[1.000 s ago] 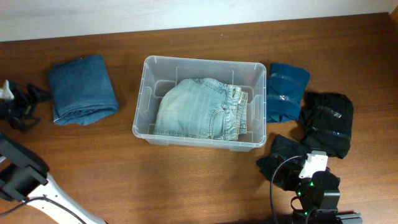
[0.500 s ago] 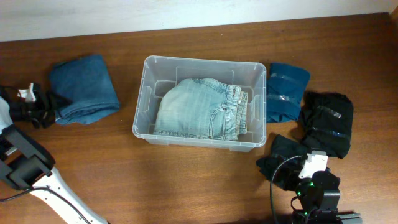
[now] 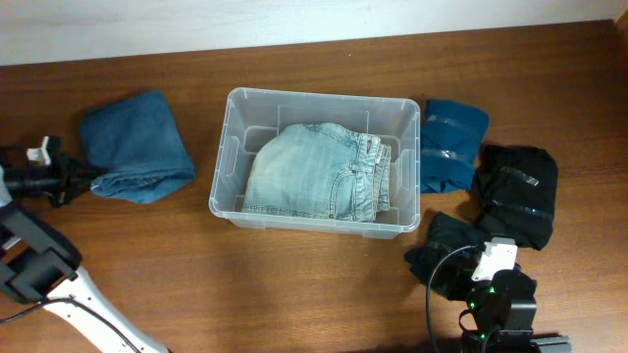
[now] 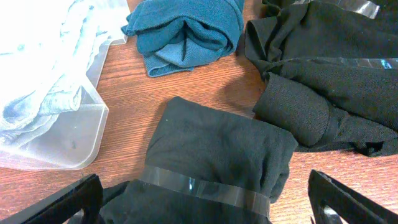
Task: Pack container
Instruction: 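Move the left gripper to the dark-blue jeans and grasp them, then carry the dark-blue jeans into the container's left side and release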
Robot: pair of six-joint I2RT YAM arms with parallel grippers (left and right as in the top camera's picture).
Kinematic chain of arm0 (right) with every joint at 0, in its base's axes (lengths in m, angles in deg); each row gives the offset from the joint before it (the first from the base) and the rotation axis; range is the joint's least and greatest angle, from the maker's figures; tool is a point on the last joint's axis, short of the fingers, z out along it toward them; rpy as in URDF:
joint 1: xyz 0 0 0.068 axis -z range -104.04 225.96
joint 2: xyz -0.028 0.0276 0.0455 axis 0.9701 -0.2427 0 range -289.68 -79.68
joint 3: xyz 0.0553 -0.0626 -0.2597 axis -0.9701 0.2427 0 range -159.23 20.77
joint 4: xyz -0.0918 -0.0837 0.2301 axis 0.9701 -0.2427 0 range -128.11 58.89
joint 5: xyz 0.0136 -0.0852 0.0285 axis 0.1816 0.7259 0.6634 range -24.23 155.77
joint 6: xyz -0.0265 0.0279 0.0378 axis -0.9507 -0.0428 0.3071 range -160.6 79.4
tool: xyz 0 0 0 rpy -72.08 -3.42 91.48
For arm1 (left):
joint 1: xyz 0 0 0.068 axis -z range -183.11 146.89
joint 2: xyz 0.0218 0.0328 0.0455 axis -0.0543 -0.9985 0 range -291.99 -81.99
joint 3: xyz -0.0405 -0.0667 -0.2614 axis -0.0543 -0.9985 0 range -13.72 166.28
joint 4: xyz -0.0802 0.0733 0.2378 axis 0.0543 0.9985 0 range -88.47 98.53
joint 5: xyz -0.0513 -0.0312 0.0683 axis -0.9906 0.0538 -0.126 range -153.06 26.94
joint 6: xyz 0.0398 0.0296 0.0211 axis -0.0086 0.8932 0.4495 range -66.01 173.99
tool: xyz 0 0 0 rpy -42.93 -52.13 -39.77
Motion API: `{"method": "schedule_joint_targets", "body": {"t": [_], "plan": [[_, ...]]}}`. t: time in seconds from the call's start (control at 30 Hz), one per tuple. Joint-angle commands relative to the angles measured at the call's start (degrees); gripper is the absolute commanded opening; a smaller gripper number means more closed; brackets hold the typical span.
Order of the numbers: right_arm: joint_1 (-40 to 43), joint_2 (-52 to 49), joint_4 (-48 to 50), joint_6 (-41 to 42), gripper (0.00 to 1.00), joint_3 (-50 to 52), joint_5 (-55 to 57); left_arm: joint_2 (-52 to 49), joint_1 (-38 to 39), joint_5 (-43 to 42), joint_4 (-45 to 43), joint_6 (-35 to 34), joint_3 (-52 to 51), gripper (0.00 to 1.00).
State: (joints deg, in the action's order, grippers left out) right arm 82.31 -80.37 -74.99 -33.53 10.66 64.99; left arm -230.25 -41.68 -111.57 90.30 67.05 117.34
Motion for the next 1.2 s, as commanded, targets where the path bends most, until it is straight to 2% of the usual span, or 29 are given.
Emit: {"method": "schedule_joint_targets", "body": {"t": [0.0, 0.2, 0.33, 0.43, 0.6, 0.67, 0.7, 0.8, 0.93, 1.17], "plan": [[0.1, 0.4, 0.0, -0.2, 0.99, 0.5, -0.1, 11.4, -0.5, -13.4, 5.2, 6.0, 5.2, 0.01], [0.1, 0.4, 0.0, -0.2, 0.98, 0.5, -0.1, 27.8, 4.0, -15.8, 7.9, 8.5, 6.0, 0.01], [0.0, 0.4, 0.0, -0.2, 0.98, 0.5, -0.1, 38.3, 11.0, -15.0, 7.1, 8.5, 6.0, 0.01], [0.1, 0.4, 0.0, -0.2, 0.98, 0.5, -0.1, 42.7, 18.1, -11.4, 6.3, 7.6, 6.0, 0.01], [0.1, 0.4, 0.0, -0.2, 0.99, 0.5, -0.1, 43.8, 30.5, -5.8, 6.1, 3.1, 5.6, 0.01], [0.0, 0.4, 0.0, -0.2, 0.98, 0.5, -0.1, 43.5, 37.6, -4.4, 3.7, 1.0, 2.9, 0.01], [0.1, 0.4, 0.0, -0.2, 0.98, 0.5, -0.1, 43.3, 41.4, -0.7, 1.4, -2.0, 0.5, 0.01], [0.1, 0.4, 0.0, -0.2, 0.99, 0.5, -0.1, 43.3, 46.0, 5.6, -2.1, -3.8, -4.8, 0.01], [0.0, 0.4, 0.0, -0.2, 0.98, 0.5, -0.1, 43.3, 48.0, 8.9, -7.9, -5.8, -13.7, 0.01], [0.1, 0.4, 0.0, -0.2, 0.99, 0.5, -0.1, 43.3, 48.0, 14.1, -23.4, -18.1, -35.2, 0.01]]}}
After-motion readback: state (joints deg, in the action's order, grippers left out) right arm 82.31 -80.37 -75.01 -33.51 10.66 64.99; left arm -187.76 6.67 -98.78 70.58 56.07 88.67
